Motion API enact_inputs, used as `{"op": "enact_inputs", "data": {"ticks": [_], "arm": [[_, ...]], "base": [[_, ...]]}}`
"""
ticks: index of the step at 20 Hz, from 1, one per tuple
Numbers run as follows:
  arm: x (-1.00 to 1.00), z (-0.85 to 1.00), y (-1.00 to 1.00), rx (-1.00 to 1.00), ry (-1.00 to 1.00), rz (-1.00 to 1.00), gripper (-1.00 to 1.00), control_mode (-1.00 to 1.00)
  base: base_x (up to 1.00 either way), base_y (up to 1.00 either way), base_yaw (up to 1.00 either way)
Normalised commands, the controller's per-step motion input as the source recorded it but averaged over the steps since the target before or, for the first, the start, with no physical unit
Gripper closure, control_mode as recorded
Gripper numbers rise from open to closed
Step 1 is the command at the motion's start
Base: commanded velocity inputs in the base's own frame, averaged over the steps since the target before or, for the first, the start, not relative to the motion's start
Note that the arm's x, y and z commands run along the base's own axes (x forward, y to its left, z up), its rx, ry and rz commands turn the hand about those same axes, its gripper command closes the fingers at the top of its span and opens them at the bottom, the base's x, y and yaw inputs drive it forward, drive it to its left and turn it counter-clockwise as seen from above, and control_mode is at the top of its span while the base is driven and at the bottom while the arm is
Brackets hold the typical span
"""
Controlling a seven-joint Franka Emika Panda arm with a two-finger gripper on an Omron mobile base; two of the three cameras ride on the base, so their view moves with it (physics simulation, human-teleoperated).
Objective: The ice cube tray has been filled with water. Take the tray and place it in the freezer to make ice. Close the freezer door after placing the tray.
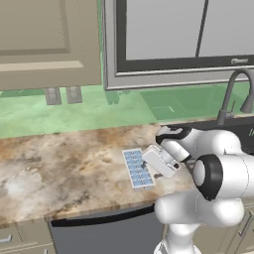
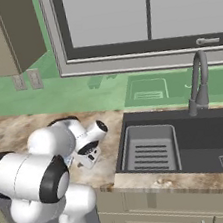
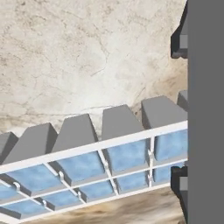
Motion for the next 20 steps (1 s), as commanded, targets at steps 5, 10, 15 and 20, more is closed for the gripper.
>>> {"op": "enact_inputs", "data": {"ticks": [5,10,15,20], "arm": [[0.14,-0.32,0.24,-0.02,0.0,0.0,-1.0,-1.0],[0.13,-0.35,0.21,-0.01,-0.01,0.0,-1.0,-1.0],[0.1,-0.3,0.2,0.0,0.0,0.0,-1.0,-1.0],[0.13,-0.24,0.29,-0.01,0.0,0.0,1.0,-1.0]], "base": [[0.0,0.0,0.0],[0.0,0.0,0.0],[0.0,0.0,0.0],[0.0,0.0,0.0]]}}
